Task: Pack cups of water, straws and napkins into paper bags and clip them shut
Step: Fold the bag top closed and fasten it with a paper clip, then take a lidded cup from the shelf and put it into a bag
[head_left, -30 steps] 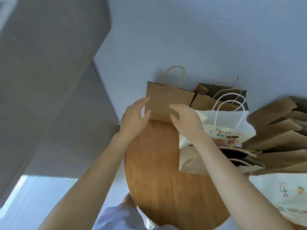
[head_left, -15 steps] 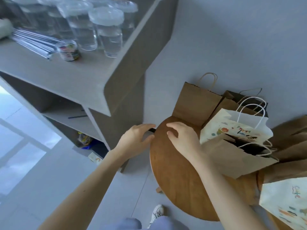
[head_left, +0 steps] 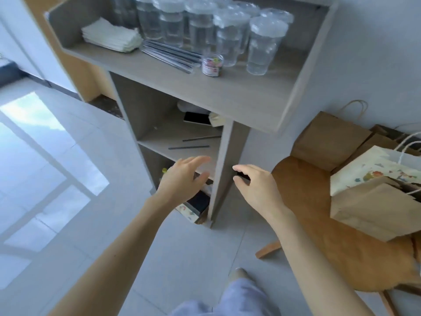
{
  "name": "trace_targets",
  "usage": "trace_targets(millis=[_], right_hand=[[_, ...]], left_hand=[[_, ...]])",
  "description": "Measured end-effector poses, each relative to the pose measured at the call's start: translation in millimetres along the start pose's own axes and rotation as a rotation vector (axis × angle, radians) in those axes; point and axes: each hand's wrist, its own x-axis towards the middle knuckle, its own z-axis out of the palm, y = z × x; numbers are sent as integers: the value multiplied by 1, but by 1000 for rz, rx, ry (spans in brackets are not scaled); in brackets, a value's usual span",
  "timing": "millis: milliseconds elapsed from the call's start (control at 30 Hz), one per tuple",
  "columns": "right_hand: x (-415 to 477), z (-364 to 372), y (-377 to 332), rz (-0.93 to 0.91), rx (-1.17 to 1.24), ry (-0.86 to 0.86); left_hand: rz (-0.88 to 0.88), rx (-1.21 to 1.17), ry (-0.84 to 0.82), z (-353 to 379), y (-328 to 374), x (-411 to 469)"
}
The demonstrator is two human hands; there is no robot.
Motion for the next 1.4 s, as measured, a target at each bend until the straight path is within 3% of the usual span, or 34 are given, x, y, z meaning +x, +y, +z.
trace_targets(millis=[267, 700, 900, 1167, 1400], right_hand=[[77, 14, -70, -124, -3, 23], [255, 14, -133, -270, 39, 139], [303, 9, -143, -240, 4, 216], [310, -52, -119, -61, -79, 633], [276, -98, -72, 75, -229, 873]], left_hand=[[-6, 13, 139, -65, -63, 35], [76, 38, 277, -160, -134, 176], [161, -5, 251, -181, -148, 230], [535, -41, 157, -194, -87, 317], [785, -39, 117, -164, 1, 350]])
